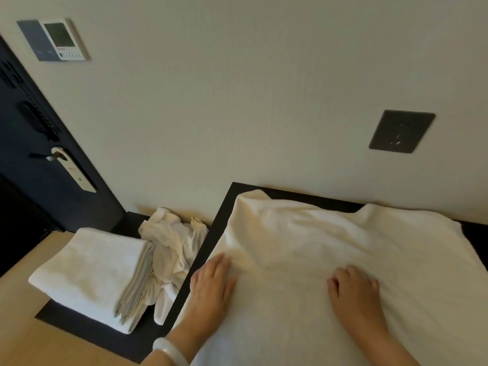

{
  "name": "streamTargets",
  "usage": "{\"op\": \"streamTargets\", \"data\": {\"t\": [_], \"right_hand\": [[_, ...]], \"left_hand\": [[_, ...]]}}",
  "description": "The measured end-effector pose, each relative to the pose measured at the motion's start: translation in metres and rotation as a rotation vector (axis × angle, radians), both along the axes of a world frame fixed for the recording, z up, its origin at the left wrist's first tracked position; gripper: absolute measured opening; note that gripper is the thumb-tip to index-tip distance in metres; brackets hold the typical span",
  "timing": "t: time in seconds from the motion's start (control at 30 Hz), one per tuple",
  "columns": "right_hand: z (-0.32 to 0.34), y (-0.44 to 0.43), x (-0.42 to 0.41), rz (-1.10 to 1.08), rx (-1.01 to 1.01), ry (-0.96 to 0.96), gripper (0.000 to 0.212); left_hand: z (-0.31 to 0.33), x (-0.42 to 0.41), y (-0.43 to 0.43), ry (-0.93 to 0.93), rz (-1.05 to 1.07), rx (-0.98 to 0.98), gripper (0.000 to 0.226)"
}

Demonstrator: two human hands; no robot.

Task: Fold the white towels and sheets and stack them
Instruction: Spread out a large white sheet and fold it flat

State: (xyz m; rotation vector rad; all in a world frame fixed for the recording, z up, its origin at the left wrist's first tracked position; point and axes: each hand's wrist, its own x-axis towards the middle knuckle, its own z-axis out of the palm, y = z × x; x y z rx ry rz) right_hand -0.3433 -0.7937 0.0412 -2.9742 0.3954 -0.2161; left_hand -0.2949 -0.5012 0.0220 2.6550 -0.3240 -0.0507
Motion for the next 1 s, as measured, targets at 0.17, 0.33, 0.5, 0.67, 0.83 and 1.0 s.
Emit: {"op": "streamTargets", "data": {"t": [0.17, 0.33, 0.5, 0.67, 0.83, 1.0], "right_hand": [[0.023, -0.025, 0.061, 0.024, 0.37, 0.274, 0.023], [0.041, -0.041, 0.119, 0.046, 0.54, -0.006, 0.018], [0.033, -0.061, 0.18, 0.036, 0.596, 0.087, 0.031], [0.018, -0.073, 0.211, 0.1, 0.434, 0.347, 0.025], [0.031, -0.072, 0.209, 0.258, 0.279, 0.622, 0.018], [0.057, -0.08, 0.196, 0.298, 0.476, 0.579, 0.024]], "left_hand": [[0.022, 0.096, -0.014, 0.18, 0.268, -0.115, 0.039], [0.035, 0.171, -0.03, 0.578, 0.437, -0.678, 0.022], [0.041, 0.217, -0.041, 0.916, 0.398, -0.825, 0.018], [0.037, 0.24, -0.049, 1.116, 0.283, -0.942, 0.035], [0.039, 0.251, -0.055, 1.177, 0.081, -0.954, 0.044], [0.05, 0.263, -0.059, 1.131, 0.045, -0.984, 0.039]]}}
